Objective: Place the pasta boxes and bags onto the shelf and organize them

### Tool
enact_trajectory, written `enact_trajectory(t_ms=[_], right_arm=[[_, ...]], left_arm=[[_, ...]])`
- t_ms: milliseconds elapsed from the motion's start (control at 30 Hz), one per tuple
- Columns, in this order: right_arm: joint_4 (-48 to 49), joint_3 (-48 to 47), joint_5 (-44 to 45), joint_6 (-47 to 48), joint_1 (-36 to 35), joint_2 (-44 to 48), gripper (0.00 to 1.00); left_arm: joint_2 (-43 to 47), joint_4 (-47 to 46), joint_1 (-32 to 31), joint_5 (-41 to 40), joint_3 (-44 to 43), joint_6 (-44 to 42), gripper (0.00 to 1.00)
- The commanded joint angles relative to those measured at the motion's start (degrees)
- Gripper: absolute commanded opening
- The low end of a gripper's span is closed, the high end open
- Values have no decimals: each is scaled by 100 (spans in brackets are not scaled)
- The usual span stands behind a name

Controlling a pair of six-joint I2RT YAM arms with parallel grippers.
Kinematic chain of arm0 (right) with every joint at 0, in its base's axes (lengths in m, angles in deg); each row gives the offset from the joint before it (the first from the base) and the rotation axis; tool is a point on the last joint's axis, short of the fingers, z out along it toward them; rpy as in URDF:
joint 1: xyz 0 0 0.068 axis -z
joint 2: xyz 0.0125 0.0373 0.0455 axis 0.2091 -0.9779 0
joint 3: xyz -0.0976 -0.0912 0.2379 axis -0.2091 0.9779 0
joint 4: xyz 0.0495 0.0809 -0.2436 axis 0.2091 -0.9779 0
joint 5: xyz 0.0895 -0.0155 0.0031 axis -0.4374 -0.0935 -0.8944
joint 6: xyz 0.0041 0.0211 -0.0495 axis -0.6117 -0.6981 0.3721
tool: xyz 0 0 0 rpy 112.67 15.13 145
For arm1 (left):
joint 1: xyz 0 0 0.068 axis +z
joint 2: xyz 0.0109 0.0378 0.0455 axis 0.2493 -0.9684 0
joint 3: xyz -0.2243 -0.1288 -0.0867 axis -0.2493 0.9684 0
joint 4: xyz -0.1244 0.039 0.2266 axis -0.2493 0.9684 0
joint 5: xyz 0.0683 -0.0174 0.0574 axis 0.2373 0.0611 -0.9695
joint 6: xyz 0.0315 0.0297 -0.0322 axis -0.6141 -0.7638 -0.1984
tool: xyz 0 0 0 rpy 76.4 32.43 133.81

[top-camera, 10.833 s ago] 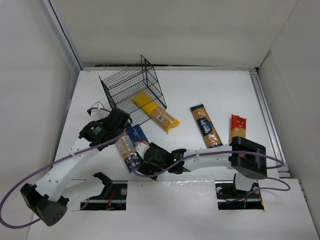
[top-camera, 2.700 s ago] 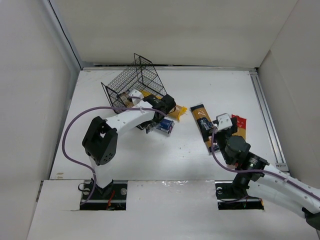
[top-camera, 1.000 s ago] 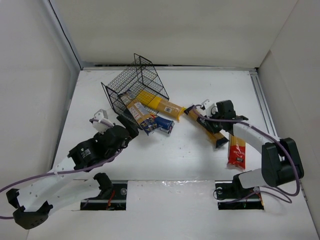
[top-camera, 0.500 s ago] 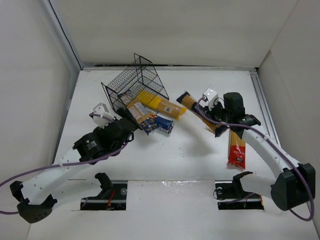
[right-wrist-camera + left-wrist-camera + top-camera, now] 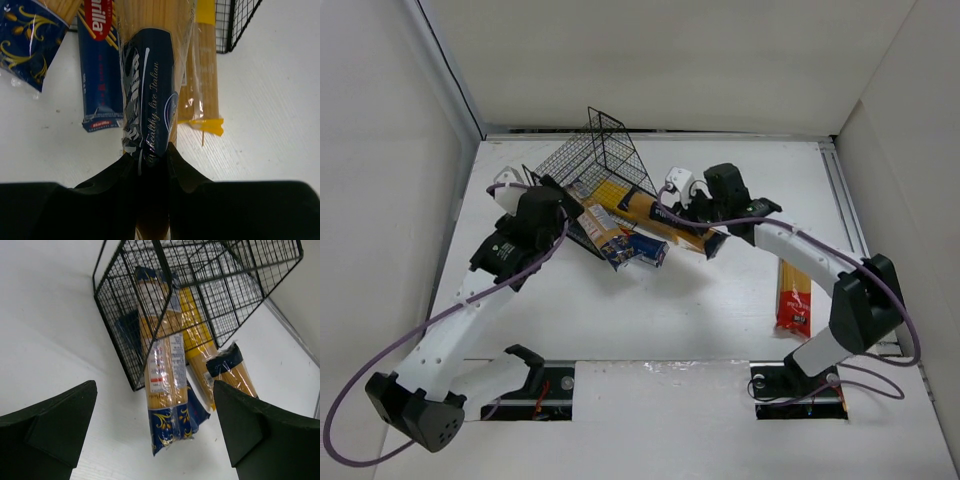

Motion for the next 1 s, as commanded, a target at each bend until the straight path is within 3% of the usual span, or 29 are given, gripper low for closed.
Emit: enact_trajectory(t_ms=[0, 200, 467, 700, 800, 833, 900, 933, 967], right_arm=[[1071, -845, -9, -32, -143, -195, 0], [1124, -1663, 176, -111, -344, -1092, 0], [1176, -3568, 307, -216, -538, -2760, 0], [1176, -4520, 616, -330, -591, -3588, 2], [1176, -4574, 545, -331, -591, -3651, 20], [1176, -4574, 545, -331, -591, -3703, 42], [1176, -4574, 493, -331, -591, -3704, 62], [1228, -4417, 493, -331, -591, -3643, 82], [1229, -4329, 493, -331, -591, -3590, 87]], left_arm=[[122, -341, 460, 434, -115, -548, 100], [175, -87, 717, 488, -63, -663, 100], [280, 115, 717, 418, -63, -663, 100], [386, 309, 717, 286, -10, -663, 100], [386, 247, 717, 286, -10, -663, 100], [386, 247, 717, 286, 42, -663, 100], [386, 247, 717, 339, 43, -663, 100], [334, 247, 717, 339, 43, -663, 100], [333, 247, 717, 391, 43, -663, 100]])
